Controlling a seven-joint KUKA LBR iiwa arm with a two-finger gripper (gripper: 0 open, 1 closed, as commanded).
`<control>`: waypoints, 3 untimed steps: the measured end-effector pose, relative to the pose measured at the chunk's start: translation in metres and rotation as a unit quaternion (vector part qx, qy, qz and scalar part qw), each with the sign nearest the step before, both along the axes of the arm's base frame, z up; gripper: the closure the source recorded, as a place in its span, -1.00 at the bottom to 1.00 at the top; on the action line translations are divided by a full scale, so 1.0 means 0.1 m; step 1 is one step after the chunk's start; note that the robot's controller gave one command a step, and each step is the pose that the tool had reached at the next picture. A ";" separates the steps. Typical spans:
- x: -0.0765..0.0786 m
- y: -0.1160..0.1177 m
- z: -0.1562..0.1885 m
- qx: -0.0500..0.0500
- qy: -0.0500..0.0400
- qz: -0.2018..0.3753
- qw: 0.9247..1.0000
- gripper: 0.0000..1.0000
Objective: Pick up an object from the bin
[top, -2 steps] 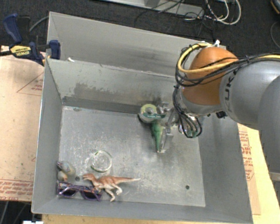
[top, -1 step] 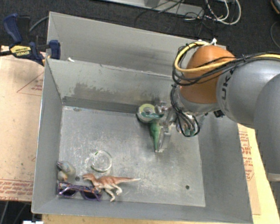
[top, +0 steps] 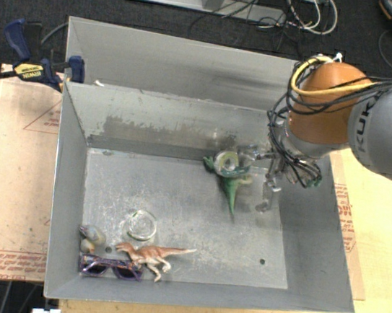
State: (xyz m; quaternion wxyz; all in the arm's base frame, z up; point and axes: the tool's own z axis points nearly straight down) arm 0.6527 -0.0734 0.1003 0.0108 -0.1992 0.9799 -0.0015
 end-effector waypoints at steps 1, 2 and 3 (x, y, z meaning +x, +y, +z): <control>-0.07 0.53 -0.09 0.003 0.002 -0.236 0.972 -1.00; -0.08 0.54 -0.18 0.005 -0.006 -0.216 0.976 -1.00; 0.07 0.55 -0.21 0.006 -0.006 -0.263 0.965 1.00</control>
Offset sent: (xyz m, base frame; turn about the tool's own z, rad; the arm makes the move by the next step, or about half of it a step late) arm -0.0131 0.0478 -0.0272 0.3267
